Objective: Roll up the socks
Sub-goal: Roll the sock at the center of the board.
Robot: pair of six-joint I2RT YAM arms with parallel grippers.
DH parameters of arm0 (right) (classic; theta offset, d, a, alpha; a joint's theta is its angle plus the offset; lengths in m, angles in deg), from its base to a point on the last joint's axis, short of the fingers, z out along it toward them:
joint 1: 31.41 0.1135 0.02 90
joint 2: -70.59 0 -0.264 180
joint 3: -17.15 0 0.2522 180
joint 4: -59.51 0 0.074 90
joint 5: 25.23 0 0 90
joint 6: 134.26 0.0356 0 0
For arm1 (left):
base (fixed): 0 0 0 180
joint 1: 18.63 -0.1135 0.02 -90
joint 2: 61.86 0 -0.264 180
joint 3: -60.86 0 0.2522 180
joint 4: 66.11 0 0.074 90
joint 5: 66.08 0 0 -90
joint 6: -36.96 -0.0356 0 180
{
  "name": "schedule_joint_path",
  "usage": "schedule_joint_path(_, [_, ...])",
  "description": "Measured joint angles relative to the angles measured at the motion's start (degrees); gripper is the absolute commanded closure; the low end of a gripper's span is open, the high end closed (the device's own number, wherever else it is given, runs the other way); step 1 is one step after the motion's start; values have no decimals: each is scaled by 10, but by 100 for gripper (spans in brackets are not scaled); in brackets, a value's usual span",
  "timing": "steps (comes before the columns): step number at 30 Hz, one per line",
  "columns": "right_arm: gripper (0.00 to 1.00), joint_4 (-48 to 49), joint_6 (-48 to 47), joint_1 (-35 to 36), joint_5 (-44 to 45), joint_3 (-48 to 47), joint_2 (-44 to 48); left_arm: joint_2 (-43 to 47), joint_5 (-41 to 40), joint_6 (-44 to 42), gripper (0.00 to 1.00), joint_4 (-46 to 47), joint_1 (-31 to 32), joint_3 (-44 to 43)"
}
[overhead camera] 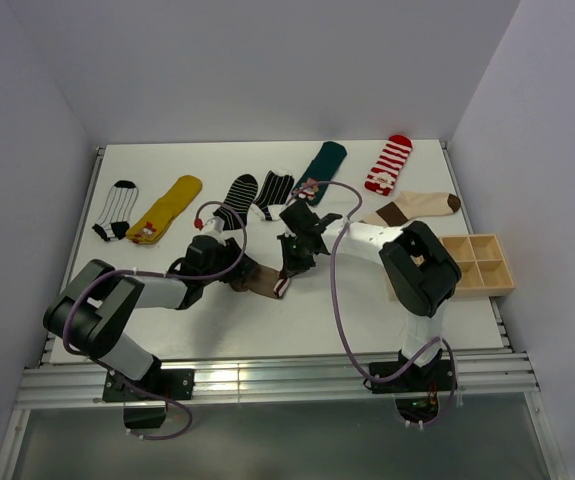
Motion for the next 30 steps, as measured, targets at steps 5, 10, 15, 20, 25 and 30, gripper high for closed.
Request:
schedule_joint_path(5, [100, -30, 3, 4, 12, -23, -12, 36, -10, -19, 45, -3, 11, 12])
schedule_joint_path(10, [100, -64, 6, 6, 22, -50, -27, 120, -93, -55, 45, -26, 106, 21])
schedule_joint_path(15, [100, -94, 12, 10, 27, -75, -41, 117, -162, -89, 47, -38, 207, 6])
schedule_joint_path(20, [100, -110, 14, 15, 36, -89, -48, 62, -207, -108, 50, -57, 247, -29])
schedule_joint_path(25, [100, -120, 14, 17, 40, -99, -54, 19, -244, -118, 53, -72, 273, -63])
schedule_joint_path(30, [100, -122, 15, 18, 40, -100, -55, -9, -268, -119, 61, -93, 290, -89])
